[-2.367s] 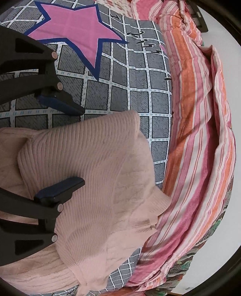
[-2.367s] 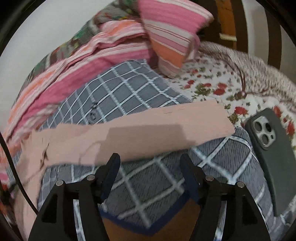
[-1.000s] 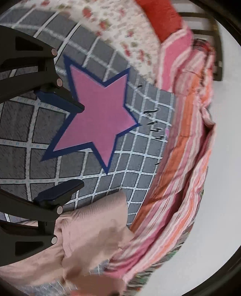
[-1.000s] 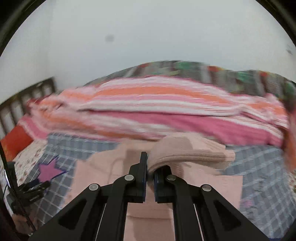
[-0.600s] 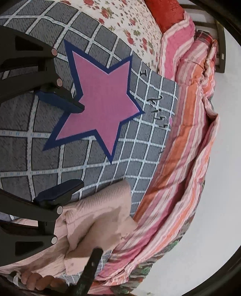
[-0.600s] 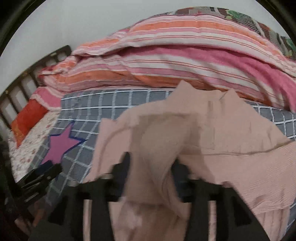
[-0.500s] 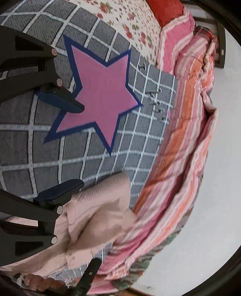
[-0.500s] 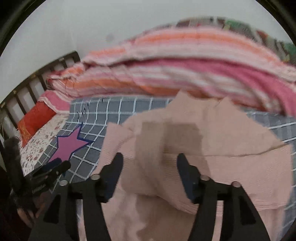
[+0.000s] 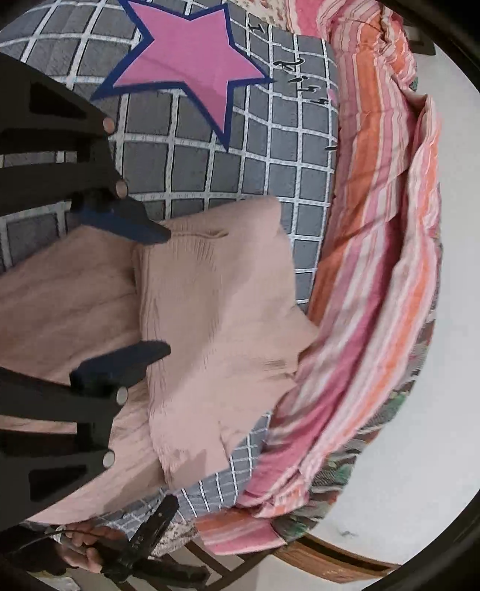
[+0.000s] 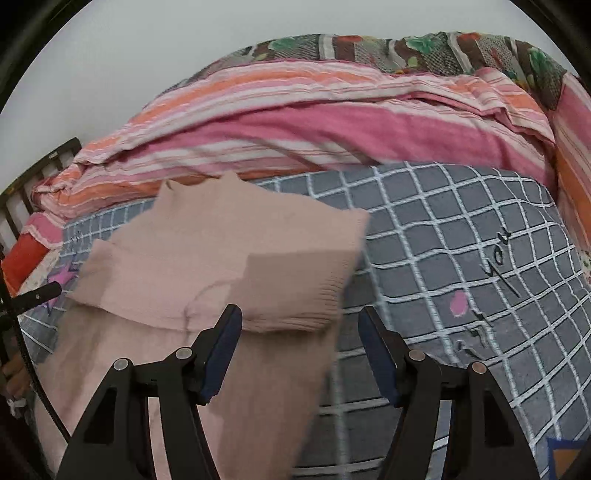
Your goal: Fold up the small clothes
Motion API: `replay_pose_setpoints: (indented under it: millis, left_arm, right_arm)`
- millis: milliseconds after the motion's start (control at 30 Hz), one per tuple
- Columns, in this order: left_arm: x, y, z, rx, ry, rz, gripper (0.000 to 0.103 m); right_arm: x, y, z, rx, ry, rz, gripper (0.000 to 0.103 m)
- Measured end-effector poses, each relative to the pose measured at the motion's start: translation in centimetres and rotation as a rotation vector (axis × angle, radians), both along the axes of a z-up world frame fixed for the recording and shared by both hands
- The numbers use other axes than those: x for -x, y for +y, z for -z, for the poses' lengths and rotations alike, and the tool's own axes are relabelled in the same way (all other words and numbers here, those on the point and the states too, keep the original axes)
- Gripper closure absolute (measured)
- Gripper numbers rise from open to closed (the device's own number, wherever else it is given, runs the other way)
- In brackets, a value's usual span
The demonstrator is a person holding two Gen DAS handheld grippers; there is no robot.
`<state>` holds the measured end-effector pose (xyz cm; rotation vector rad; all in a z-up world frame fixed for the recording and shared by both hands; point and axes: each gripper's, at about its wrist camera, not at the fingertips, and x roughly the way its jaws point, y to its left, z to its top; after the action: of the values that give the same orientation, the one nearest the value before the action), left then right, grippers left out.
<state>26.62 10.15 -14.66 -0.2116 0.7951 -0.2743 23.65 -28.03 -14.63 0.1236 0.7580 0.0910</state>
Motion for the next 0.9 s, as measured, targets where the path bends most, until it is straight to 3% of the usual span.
replay_pose_setpoints:
  millis: [100, 233, 333, 400, 500, 633, 733, 833, 900]
  left_arm:
    - [-0.8, -0.8, 0.0, -0.062, -0.011, -0.023, 0.052]
    - [-3.0, -1.1, 0.6, -0.141, 0.037, -0.077, 0.054]
    - [-3.4, -1.4, 0.8, -0.172, 0.024, -0.077, 0.064]
    - [-3.7, -1.8, 0.7, -0.193, 0.021, -0.049, 0.096]
    - [-4.1, -2.1, -0.2, -0.185, -0.021, -0.044, 0.096]
    - [-3.9, -1.7, -3.9, -0.157, -0.167, -0.068, 0.096]
    - [-4.8, -1.7, -3.9, -0.192, -0.146, -0.121, 0.096]
    - [-5.5, -2.2, -1.0, -0.259, -0.048, -0.113, 0.096]
    - [-5.2, -2.5, 0.7, -0.300, -0.028, -0.121, 0.093]
  right_arm:
    - [-0.2, -0.8, 0.4, -0.024, -0.004, -0.008, 0.038]
    - [-0.5, -1.5, 1.6, -0.089, 0.020, -0.005, 0.038]
    - [-0.8, -1.6, 1.8, -0.112, 0.041, -0.020, 0.038]
    - [-0.9, -1.4, 1.8, -0.107, 0.039, -0.027, 0.038]
    - [-1.6, -1.1, 1.8, -0.087, 0.050, -0.024, 0.038]
    - [-2.4, -1.0, 0.3, -0.058, 0.010, -0.017, 0.038]
    - [-3.3, -0.7, -0.1, 0.000, -0.035, 0.006, 0.038]
    - [-4.4, -0.8, 1.8, -0.007, 0.038, 0.007, 0.038]
    - [-5.2, -1.4, 2.8, -0.038, 0.098, 0.021, 0.038]
